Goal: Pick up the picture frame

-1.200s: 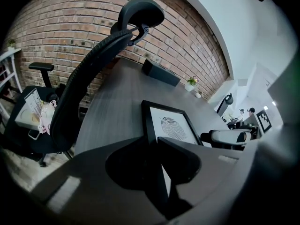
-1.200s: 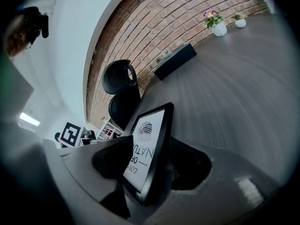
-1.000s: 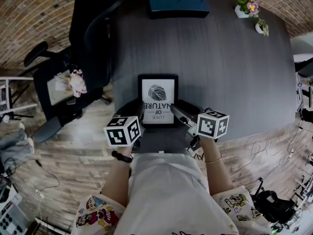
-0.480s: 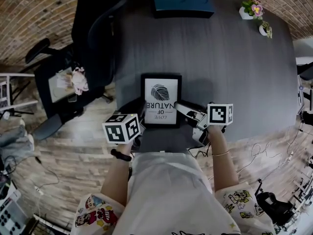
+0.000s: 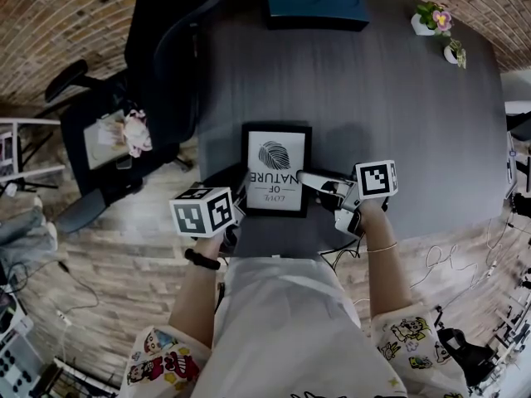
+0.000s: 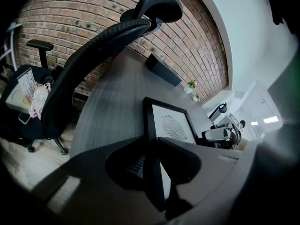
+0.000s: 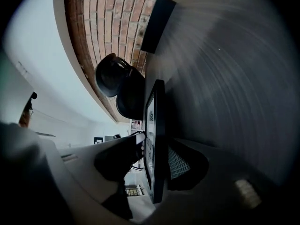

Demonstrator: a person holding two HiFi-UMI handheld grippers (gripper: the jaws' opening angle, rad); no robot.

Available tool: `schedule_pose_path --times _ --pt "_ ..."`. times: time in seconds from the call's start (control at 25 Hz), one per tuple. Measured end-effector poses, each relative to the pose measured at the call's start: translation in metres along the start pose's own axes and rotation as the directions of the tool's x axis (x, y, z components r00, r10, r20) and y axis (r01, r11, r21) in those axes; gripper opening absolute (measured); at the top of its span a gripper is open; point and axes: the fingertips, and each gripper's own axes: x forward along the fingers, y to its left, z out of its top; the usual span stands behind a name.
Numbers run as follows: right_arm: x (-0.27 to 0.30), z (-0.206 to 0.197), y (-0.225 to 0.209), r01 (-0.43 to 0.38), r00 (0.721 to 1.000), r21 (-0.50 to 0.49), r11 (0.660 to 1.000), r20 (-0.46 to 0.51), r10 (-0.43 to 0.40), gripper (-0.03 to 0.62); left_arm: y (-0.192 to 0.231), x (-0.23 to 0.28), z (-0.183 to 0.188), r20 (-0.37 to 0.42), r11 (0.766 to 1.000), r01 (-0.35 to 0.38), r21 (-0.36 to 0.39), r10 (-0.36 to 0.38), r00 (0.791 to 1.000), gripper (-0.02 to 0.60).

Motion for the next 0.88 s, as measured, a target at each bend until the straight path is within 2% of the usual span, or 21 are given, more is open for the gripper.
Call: schedule_pose_path --times 0.4,0.72,0.88 --pt "0.041 -0.003 0.021 -0.108 0.993 -0.014 0.994 -0.051 0.107 0.179 -0.001 -0.003 0.009 -0.012 0.998 0.049 -0.05 -0.05 0.999 0.087" --pt "0.041 -0.001 0.014 -0.076 0.997 0.018 0.997 0.016 0.076 0.117 0.0 0.002 -0.002 -0.05 0.987 0.107 -0.124 -0.114 0.992 0.086" --pt "0.038 -0.003 -0.002 0.011 1.0 0.007 1.0 0.016 -0.011 0.09 0.0 0.002 -0.002 -0.053 0.983 0.122 -0.136 -0.13 0.99 0.086"
